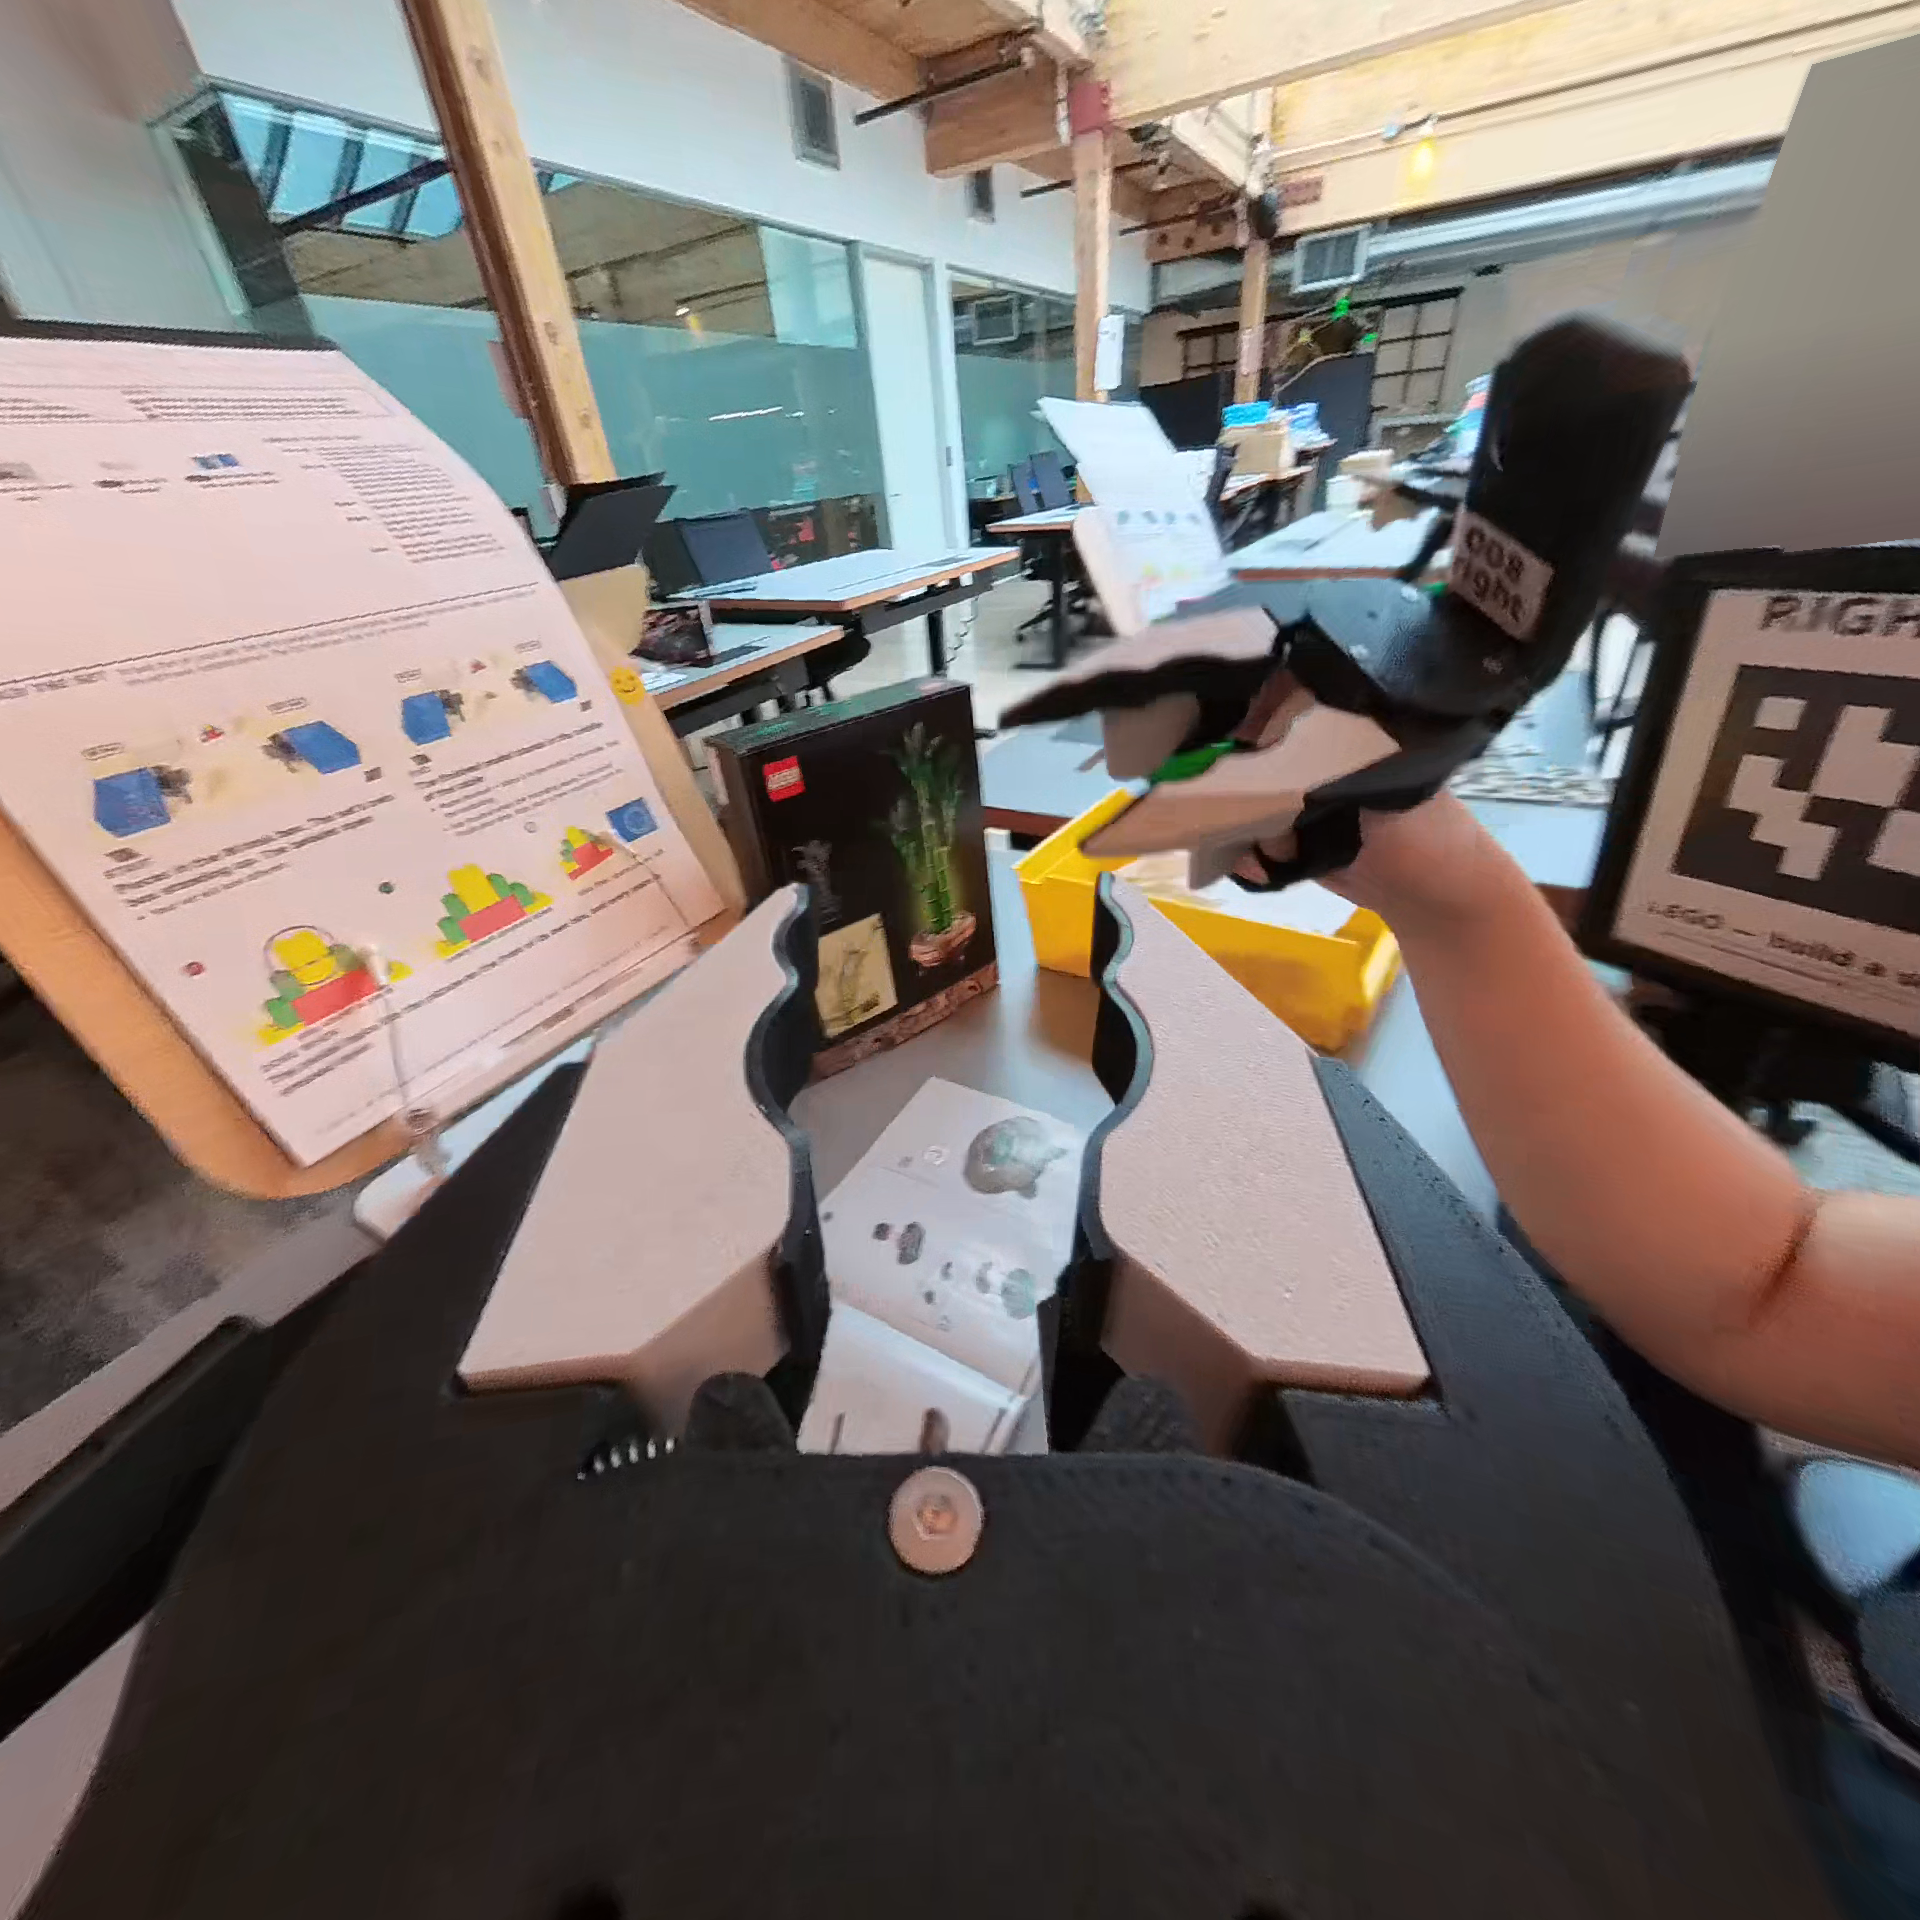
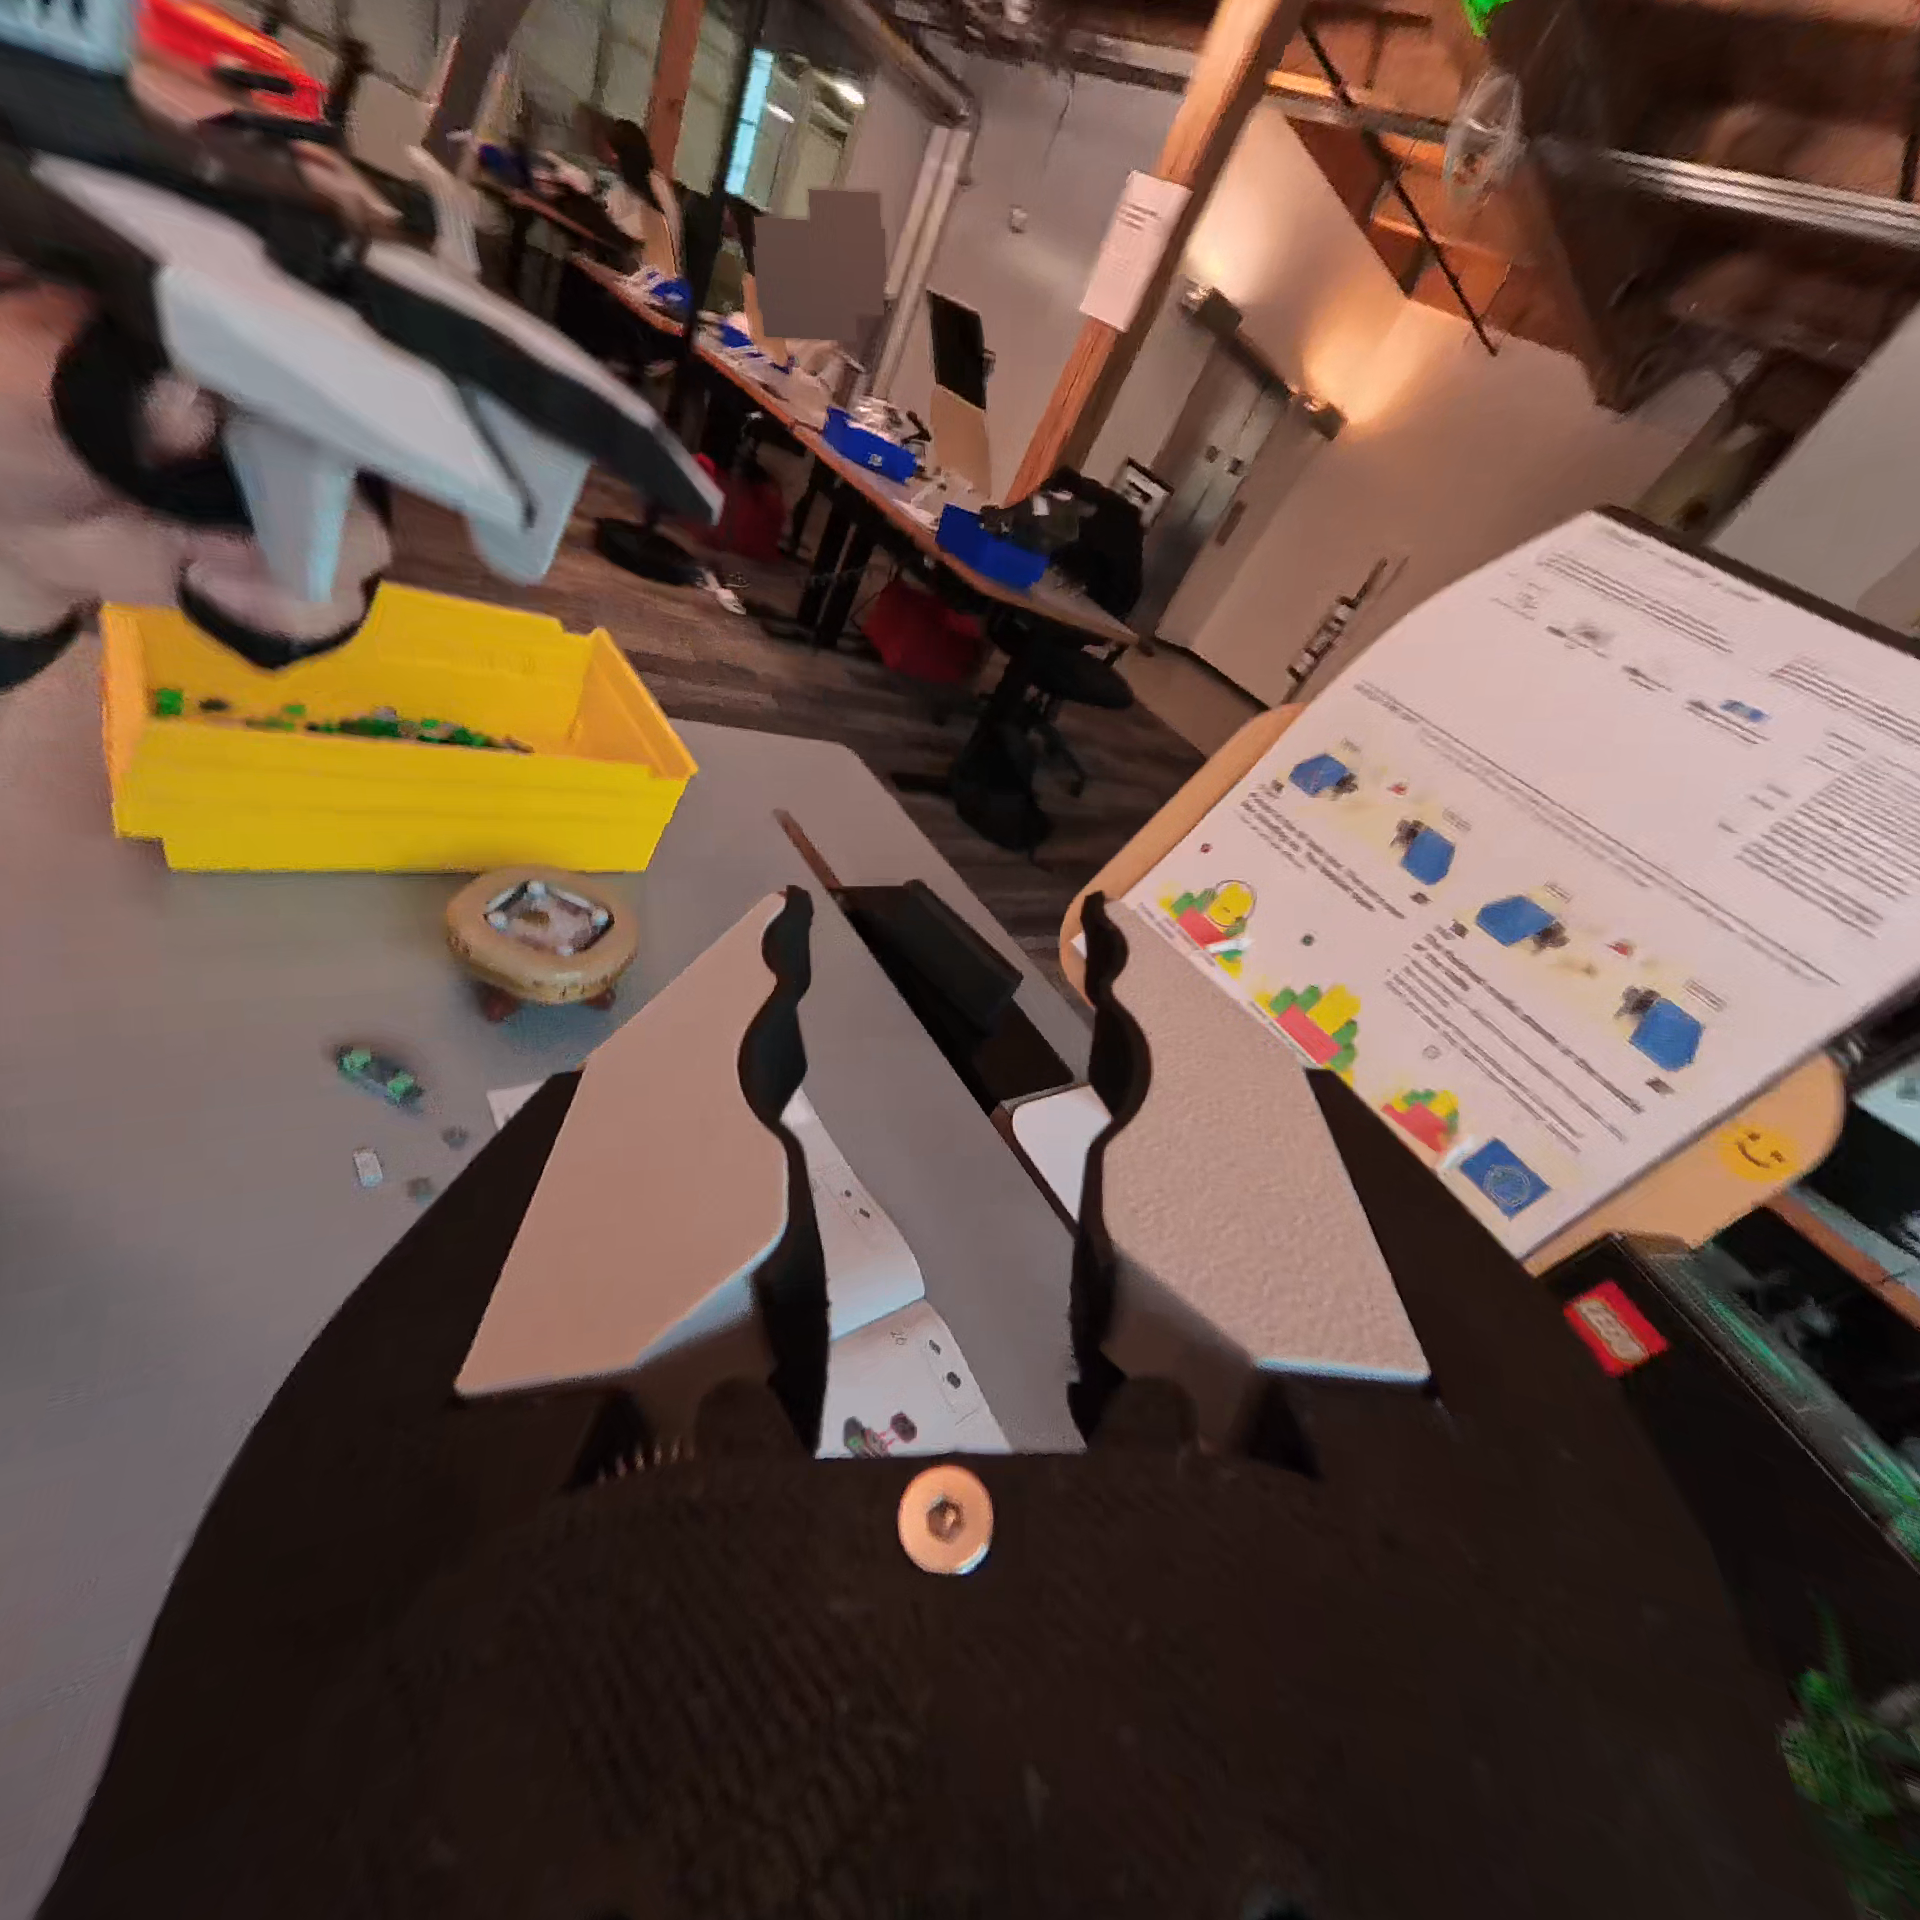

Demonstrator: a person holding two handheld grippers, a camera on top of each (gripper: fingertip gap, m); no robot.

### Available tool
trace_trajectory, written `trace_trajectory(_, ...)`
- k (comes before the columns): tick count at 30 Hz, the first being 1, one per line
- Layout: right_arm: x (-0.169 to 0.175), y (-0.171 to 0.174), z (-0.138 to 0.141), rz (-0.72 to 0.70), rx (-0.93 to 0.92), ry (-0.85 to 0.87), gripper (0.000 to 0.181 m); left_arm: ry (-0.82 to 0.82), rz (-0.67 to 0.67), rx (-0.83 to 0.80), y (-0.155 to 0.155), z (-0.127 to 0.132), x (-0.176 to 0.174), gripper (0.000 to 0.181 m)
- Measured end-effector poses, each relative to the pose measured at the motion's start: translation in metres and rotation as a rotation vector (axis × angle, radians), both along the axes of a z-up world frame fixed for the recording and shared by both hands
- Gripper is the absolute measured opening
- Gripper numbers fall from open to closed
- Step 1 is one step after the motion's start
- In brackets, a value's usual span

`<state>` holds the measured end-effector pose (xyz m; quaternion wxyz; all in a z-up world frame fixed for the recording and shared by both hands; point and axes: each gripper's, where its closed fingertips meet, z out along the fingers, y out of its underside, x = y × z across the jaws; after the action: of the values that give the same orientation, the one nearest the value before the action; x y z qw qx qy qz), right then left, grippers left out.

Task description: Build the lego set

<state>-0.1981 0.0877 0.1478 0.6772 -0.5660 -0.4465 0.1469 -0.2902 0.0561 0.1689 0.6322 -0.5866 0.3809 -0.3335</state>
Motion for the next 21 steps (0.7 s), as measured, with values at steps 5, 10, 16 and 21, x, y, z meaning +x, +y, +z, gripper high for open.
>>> trace_trajectory(5, 0.006, 0.023, -0.032, -0.055, -0.075, -0.06, 0.052, 0.058, 0.055, 0.004, 0.016, -0.021, -0.002, 0.049)
trace_trajectory(10, -0.004, 0.032, -0.059, -0.091, -0.079, -0.178, 0.052, 0.003, -0.085, -0.076, 0.001, -0.021, -0.007, 0.05)
trace_trajectory(16, -0.023, 0.048, -0.101, -0.081, -0.169, -0.253, 0.053, -0.007, 0.062, 0.013, 0.015, -0.007, -0.054, 0.05)
trace_trajectory(21, -0.037, 0.056, -0.113, -0.072, -0.148, -0.27, 0.05, -0.115, 0.046, -0.051, 0.021, 0.0, -0.083, 0.048)
